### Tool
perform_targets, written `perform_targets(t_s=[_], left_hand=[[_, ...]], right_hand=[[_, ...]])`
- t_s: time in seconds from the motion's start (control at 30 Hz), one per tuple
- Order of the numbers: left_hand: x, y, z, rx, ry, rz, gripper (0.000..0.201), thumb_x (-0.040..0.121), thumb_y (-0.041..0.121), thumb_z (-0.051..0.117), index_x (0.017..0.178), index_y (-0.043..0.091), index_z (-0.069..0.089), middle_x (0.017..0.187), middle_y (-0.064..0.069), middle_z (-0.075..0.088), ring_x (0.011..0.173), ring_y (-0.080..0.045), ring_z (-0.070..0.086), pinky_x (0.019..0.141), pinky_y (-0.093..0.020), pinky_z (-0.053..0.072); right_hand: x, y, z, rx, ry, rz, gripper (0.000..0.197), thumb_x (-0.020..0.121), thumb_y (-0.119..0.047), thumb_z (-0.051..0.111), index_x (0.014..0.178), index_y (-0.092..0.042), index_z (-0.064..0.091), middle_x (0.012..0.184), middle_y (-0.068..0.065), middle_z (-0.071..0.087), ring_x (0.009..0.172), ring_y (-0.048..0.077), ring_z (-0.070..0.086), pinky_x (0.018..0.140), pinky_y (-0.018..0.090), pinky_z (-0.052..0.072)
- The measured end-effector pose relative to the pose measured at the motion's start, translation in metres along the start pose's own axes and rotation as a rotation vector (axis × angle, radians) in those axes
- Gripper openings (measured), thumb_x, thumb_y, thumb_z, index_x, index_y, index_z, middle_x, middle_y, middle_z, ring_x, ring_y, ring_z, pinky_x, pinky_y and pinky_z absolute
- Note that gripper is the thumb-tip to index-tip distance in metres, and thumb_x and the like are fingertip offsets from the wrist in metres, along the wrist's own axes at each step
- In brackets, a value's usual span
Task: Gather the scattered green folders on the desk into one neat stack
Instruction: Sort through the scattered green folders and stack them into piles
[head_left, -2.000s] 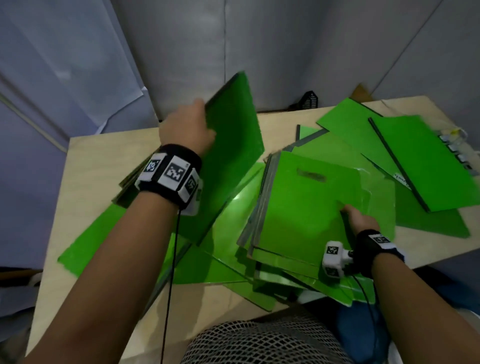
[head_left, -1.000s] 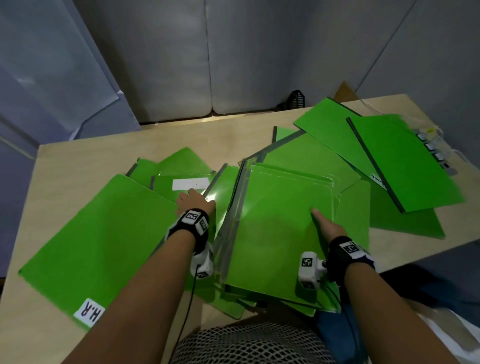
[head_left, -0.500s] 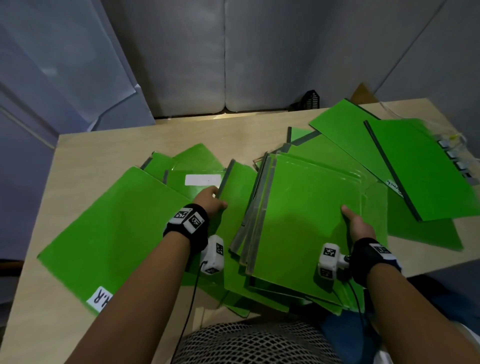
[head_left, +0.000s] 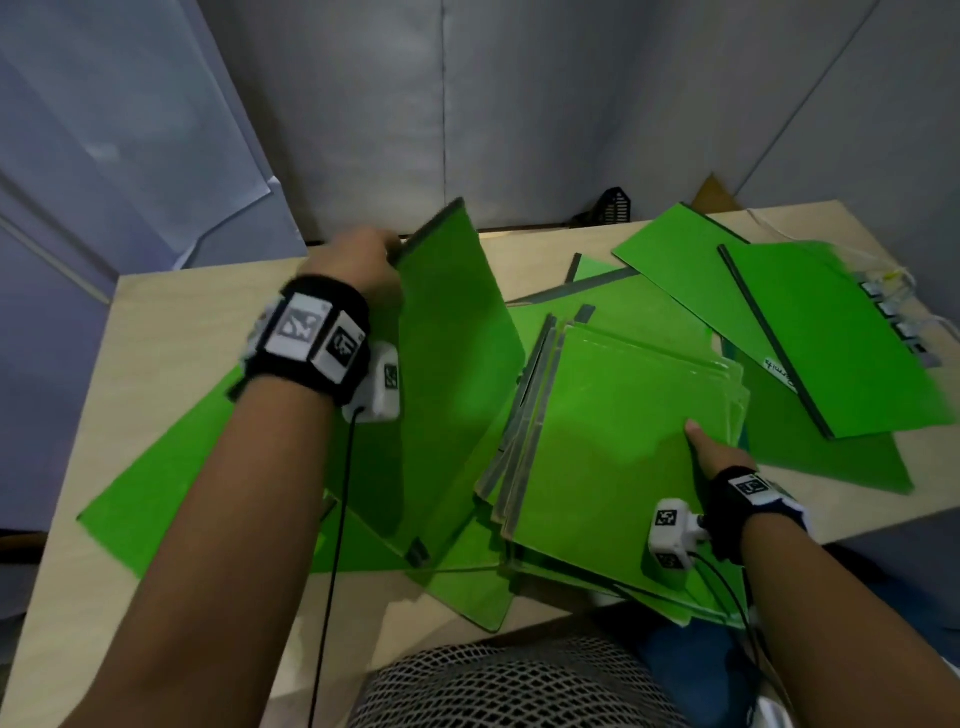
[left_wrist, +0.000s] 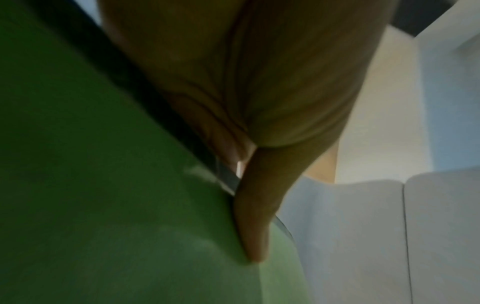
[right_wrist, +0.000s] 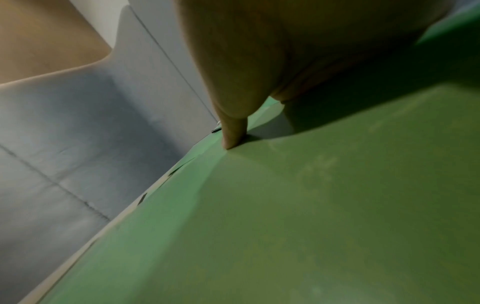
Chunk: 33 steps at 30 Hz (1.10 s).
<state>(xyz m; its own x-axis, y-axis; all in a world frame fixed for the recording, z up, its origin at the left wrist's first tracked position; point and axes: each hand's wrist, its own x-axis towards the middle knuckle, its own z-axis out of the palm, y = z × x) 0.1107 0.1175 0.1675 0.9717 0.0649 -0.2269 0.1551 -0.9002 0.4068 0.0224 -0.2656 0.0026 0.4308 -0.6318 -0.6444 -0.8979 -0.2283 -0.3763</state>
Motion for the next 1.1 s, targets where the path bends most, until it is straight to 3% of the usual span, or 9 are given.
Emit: perform_targets(t_s=[0.13, 0.4, 0.53, 0.6, 0.7, 0.8, 0.9, 1.0, 1.1], left_hand=[[-0.004, 0.011, -0.049, -0.050, 0.072, 0.050, 0.048, 0.085, 0.010, 0.067, 0.131, 0.016, 0.056, 0.126, -0.013, 0.058, 0.107, -0.030, 0.056, 0.083, -0.032, 0.041], [0.001, -0.010, -0.021, -0.785, 0.101, -0.088, 0.049, 0.089, 0.003, 0.062, 0.135, 0.013, 0.049, 0.077, 0.008, 0.068, 0.054, -0.003, 0.062, 0.060, -0.020, 0.055], [0.005, -0.028, 0.045, -0.872, -0.114, -0.166, 0.038, 0.088, 0.002, 0.062, 0.125, 0.010, 0.058, 0.096, -0.016, 0.071, 0.078, -0.032, 0.066, 0.088, -0.057, 0.052], [0.006, -0.027, 0.069, -0.739, -0.206, -0.160, 0.046, 0.087, 0.006, 0.065, 0.131, 0.012, 0.054, 0.118, -0.021, 0.064, 0.085, -0.033, 0.062, 0.089, -0.051, 0.053], [0.005, -0.015, 0.087, -0.420, -0.272, -0.100, 0.055, 0.091, 0.008, 0.062, 0.142, 0.014, 0.044, 0.130, -0.017, 0.055, 0.083, -0.023, 0.056, 0.076, -0.031, 0.049], [0.010, 0.006, 0.096, -0.336, -0.360, -0.015, 0.056, 0.092, 0.008, 0.059, 0.144, 0.018, 0.041, 0.138, -0.016, 0.051, 0.096, -0.028, 0.060, 0.088, -0.034, 0.050], [0.021, 0.033, 0.105, -0.202, -0.301, 0.120, 0.056, 0.089, 0.006, 0.062, 0.142, 0.016, 0.046, 0.143, -0.012, 0.049, 0.125, -0.029, 0.052, 0.106, -0.034, 0.040], [0.028, 0.061, 0.117, -0.179, -0.240, 0.222, 0.054, 0.087, 0.007, 0.064, 0.139, 0.016, 0.051, 0.140, -0.010, 0.054, 0.126, -0.027, 0.052, 0.103, -0.028, 0.037], [0.031, 0.074, 0.126, -0.205, -0.116, 0.247, 0.049, 0.087, 0.009, 0.064, 0.135, 0.016, 0.055, 0.133, -0.011, 0.060, 0.121, -0.027, 0.056, 0.101, -0.030, 0.040]], right_hand=[[-0.001, 0.001, -0.003, -0.053, 0.003, -0.036, 0.091, 0.085, -0.069, 0.043, 0.139, 0.004, 0.039, 0.145, 0.027, 0.038, 0.123, 0.044, 0.047, 0.102, 0.050, 0.041], [0.002, 0.005, -0.004, 0.000, -0.022, -0.027, 0.099, 0.077, -0.074, 0.048, 0.143, -0.001, 0.035, 0.147, 0.024, 0.037, 0.124, 0.045, 0.046, 0.103, 0.055, 0.040], [0.025, 0.015, -0.007, 0.050, -0.133, -0.021, 0.112, 0.066, -0.083, 0.047, 0.147, -0.007, 0.029, 0.151, 0.020, 0.034, 0.130, 0.043, 0.041, 0.105, 0.057, 0.036], [0.009, 0.013, -0.013, 0.131, -0.217, 0.032, 0.123, 0.053, -0.092, 0.046, 0.149, -0.019, 0.025, 0.154, 0.016, 0.029, 0.135, 0.042, 0.035, 0.107, 0.060, 0.031], [-0.020, 0.008, -0.024, 0.177, -0.270, 0.064, 0.102, 0.073, -0.082, 0.043, 0.151, -0.020, 0.018, 0.155, 0.018, 0.024, 0.138, 0.042, 0.028, 0.105, 0.058, 0.030], [-0.023, 0.015, -0.030, 0.130, -0.346, 0.014, 0.108, 0.065, -0.079, 0.060, 0.149, -0.023, 0.022, 0.154, 0.017, 0.025, 0.136, 0.042, 0.031, 0.095, 0.058, 0.038], [-0.014, 0.026, -0.030, 0.112, -0.395, -0.038, 0.111, 0.059, -0.057, 0.082, 0.147, -0.016, 0.028, 0.150, 0.019, 0.034, 0.131, 0.037, 0.042, 0.086, 0.051, 0.045], [-0.012, 0.030, -0.026, -0.027, -0.270, -0.087, 0.119, 0.062, -0.044, 0.086, 0.150, -0.009, 0.015, 0.152, 0.022, 0.029, 0.130, 0.040, 0.043, 0.098, 0.053, 0.045], [-0.011, 0.026, -0.021, -0.090, -0.177, -0.096, 0.100, 0.079, -0.037, 0.074, 0.151, -0.007, 0.011, 0.155, 0.021, 0.023, 0.136, 0.043, 0.034, 0.103, 0.054, 0.039]])
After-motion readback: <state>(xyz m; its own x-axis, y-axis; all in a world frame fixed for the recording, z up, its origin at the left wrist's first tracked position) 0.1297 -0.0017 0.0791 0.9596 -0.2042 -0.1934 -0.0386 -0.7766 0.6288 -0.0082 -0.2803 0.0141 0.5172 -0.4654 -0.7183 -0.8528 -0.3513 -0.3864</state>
